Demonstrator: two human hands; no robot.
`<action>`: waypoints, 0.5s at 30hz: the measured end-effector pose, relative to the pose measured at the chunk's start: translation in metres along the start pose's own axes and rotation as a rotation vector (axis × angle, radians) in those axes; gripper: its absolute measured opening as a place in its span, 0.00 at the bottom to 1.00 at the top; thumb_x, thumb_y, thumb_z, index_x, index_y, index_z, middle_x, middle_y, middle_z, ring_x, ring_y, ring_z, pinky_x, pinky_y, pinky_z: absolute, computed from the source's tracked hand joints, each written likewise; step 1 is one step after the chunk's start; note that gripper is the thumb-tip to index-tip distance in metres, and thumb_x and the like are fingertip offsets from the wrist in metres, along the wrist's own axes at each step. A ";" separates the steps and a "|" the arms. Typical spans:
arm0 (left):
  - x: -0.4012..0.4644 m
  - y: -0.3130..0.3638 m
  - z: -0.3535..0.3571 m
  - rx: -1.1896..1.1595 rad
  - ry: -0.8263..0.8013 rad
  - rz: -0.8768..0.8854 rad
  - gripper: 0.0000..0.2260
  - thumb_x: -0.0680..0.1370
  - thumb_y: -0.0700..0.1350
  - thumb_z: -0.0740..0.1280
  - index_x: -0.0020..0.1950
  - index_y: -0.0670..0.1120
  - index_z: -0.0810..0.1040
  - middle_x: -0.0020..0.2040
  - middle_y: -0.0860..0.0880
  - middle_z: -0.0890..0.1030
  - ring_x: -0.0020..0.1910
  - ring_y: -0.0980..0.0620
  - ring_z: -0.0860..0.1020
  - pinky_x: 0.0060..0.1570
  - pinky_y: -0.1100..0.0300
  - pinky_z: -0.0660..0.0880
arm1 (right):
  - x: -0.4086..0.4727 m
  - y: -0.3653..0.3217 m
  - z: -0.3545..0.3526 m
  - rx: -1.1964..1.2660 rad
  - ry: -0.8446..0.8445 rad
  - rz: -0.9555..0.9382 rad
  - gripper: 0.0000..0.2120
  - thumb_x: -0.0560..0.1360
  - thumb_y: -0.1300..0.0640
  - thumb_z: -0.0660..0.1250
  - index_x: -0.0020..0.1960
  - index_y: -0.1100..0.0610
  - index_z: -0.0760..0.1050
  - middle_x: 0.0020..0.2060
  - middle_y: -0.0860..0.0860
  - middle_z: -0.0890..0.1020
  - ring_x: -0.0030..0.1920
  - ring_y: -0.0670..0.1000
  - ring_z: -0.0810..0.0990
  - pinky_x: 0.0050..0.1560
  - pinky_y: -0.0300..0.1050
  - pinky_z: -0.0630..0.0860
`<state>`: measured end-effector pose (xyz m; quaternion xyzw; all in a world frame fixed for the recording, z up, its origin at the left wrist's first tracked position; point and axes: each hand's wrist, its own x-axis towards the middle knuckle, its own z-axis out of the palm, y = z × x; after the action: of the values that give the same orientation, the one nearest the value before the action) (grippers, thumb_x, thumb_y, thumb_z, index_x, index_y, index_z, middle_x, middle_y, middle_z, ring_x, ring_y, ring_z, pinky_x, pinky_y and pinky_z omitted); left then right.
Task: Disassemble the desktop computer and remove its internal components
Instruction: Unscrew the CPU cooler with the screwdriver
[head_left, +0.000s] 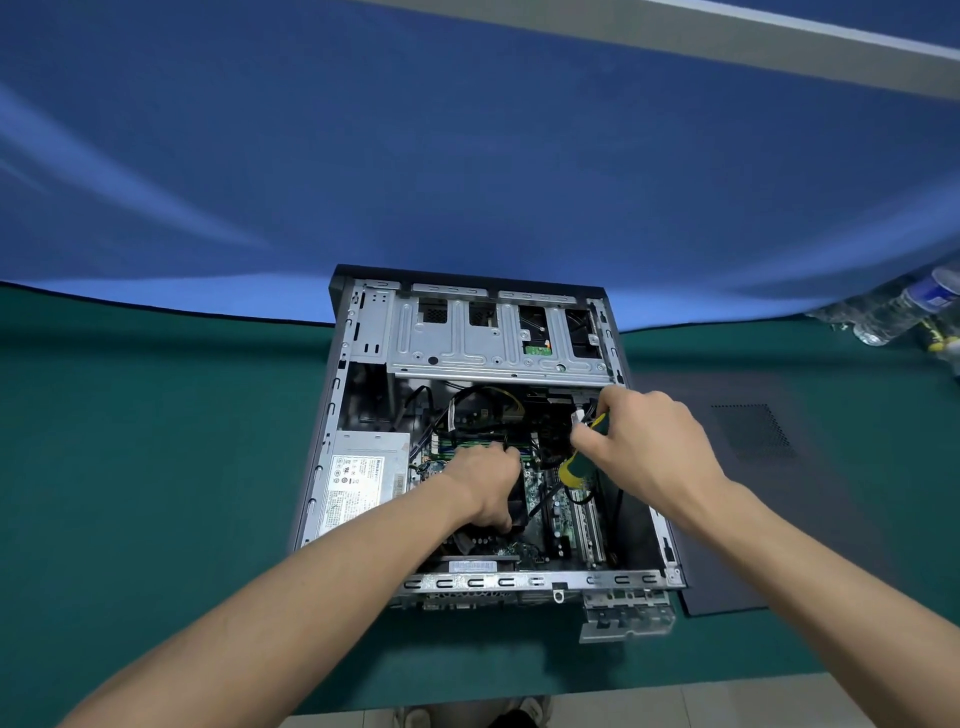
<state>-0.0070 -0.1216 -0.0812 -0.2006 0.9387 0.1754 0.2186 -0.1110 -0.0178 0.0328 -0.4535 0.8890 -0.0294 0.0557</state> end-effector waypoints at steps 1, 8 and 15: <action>0.000 0.000 0.000 -0.002 0.000 -0.002 0.37 0.68 0.52 0.76 0.70 0.40 0.63 0.66 0.40 0.70 0.64 0.40 0.71 0.64 0.48 0.69 | 0.002 -0.002 -0.002 -0.032 -0.016 0.025 0.19 0.75 0.42 0.61 0.36 0.57 0.69 0.28 0.51 0.73 0.30 0.54 0.69 0.28 0.44 0.60; -0.002 -0.001 0.000 -0.024 0.002 -0.008 0.37 0.68 0.52 0.76 0.70 0.40 0.64 0.66 0.41 0.70 0.63 0.40 0.71 0.64 0.48 0.69 | 0.014 0.002 -0.008 -0.196 -0.108 0.122 0.22 0.77 0.42 0.55 0.31 0.55 0.64 0.29 0.50 0.67 0.34 0.56 0.70 0.31 0.43 0.60; -0.002 -0.001 -0.002 -0.026 0.001 -0.005 0.37 0.68 0.52 0.76 0.70 0.40 0.64 0.65 0.41 0.70 0.63 0.40 0.71 0.64 0.47 0.69 | 0.009 0.014 -0.006 -0.193 -0.044 0.180 0.20 0.76 0.44 0.55 0.31 0.56 0.67 0.28 0.51 0.70 0.28 0.53 0.68 0.28 0.40 0.57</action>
<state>-0.0052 -0.1223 -0.0786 -0.2059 0.9359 0.1870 0.2162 -0.1288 -0.0168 0.0369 -0.3755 0.9234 0.0715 0.0334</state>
